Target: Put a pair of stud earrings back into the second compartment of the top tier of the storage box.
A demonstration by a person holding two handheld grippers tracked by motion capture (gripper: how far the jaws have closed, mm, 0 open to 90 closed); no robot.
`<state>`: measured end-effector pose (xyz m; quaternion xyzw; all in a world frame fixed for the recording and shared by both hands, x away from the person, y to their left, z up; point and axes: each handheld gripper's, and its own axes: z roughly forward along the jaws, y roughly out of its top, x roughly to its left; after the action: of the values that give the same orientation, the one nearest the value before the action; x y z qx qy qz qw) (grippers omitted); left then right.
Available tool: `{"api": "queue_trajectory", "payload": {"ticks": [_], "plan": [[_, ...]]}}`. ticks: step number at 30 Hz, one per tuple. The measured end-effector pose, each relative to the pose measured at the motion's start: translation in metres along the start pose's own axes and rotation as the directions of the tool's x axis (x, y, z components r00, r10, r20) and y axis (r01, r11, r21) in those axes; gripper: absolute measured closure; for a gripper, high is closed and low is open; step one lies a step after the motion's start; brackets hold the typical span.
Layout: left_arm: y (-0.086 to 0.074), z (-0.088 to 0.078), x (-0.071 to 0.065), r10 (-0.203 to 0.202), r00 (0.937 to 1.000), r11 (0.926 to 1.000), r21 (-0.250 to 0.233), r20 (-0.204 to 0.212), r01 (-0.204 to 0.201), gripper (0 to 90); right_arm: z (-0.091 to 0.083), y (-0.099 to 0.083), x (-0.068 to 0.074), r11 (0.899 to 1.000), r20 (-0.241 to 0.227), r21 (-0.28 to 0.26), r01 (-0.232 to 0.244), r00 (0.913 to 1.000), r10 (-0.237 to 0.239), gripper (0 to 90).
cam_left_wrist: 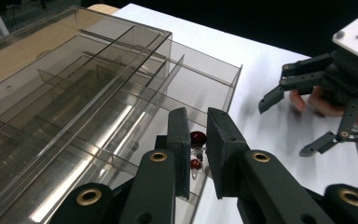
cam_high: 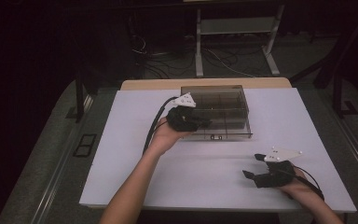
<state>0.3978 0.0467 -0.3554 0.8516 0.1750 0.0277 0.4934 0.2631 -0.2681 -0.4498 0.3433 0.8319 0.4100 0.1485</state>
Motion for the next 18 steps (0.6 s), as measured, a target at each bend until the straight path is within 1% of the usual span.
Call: {"api": "queue_trajectory", "payload": {"ticks": [6,7,8,9,13,17,18], "plan": [[-0.004,0.011,0.004,0.007,0.9999,0.9995,0.031,-0.010,-0.006,79.2,0.000,0.000,0.000,1.000,-0.001,0.001,0.008,1.0000,-0.008,20.4],[-0.005,0.013,0.004,0.007,0.9999,0.9994,0.033,-0.013,-0.007,79.2,0.000,0.000,0.001,1.000,-0.004,0.002,0.003,1.0000,-0.003,20.4],[-0.005,0.015,0.004,0.001,0.9999,0.9994,0.035,-0.015,-0.001,79.1,0.000,0.000,0.001,1.000,-0.005,0.002,0.003,1.0000,-0.003,20.4],[-0.005,0.017,0.005,0.016,0.9997,0.9989,0.044,-0.016,-0.015,79.2,0.000,0.000,0.001,1.000,-0.006,0.002,0.005,1.0000,-0.005,20.4],[-0.006,0.022,0.004,0.007,0.9997,0.9985,0.055,-0.025,-0.006,79.2,0.001,0.000,0.001,1.000,-0.008,0.005,0.016,0.9998,-0.016,20.4],[-0.008,0.027,0.004,0.006,0.9993,0.9974,0.072,-0.036,-0.004,79.1,0.000,0.000,0.001,1.000,-0.007,0.003,0.010,0.9999,-0.010,20.4],[-0.009,0.028,0.003,0.001,0.9990,0.9973,0.074,-0.044,0.003,79.0,0.000,0.000,0.001,1.000,-0.007,0.003,0.011,0.9999,-0.011,20.4]]}}
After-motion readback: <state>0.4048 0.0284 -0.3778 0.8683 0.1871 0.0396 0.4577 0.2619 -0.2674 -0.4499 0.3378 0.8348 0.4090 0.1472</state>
